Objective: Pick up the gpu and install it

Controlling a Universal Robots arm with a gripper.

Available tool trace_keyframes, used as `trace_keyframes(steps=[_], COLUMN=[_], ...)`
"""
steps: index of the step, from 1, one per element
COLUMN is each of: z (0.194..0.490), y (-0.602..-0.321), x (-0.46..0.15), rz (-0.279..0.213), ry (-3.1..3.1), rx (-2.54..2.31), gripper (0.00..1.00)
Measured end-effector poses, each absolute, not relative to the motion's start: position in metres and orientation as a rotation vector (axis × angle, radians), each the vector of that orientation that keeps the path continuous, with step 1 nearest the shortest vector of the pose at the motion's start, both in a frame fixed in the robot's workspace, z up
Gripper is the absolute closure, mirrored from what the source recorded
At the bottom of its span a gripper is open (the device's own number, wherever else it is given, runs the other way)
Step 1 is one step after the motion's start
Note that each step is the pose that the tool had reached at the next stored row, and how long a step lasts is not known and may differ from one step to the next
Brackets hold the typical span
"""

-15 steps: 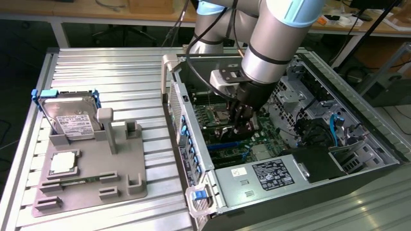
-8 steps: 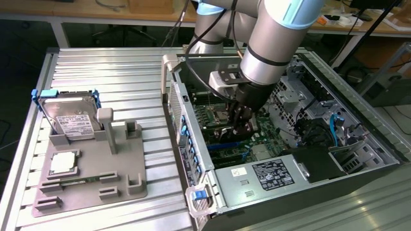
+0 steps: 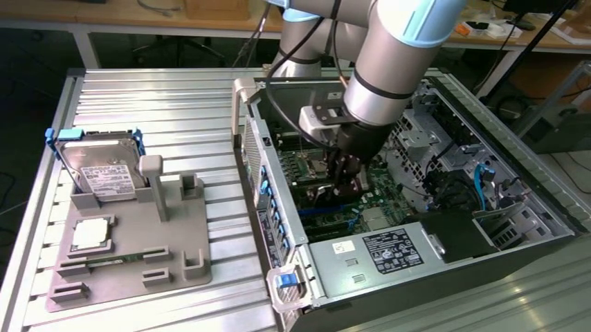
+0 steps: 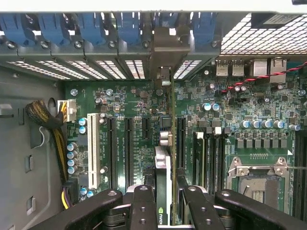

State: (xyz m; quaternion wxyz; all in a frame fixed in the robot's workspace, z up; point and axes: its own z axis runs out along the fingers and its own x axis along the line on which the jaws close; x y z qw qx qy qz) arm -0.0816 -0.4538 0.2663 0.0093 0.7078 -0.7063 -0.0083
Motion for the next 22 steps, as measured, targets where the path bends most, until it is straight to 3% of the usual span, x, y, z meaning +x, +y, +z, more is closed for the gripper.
trace_keyframes(steps=[22], z=[0.2606], y=[-0.4538], x=[-0.0841], rz=[-0.050], ry=[-2.195], rx=[2.200], gripper=[0.73])
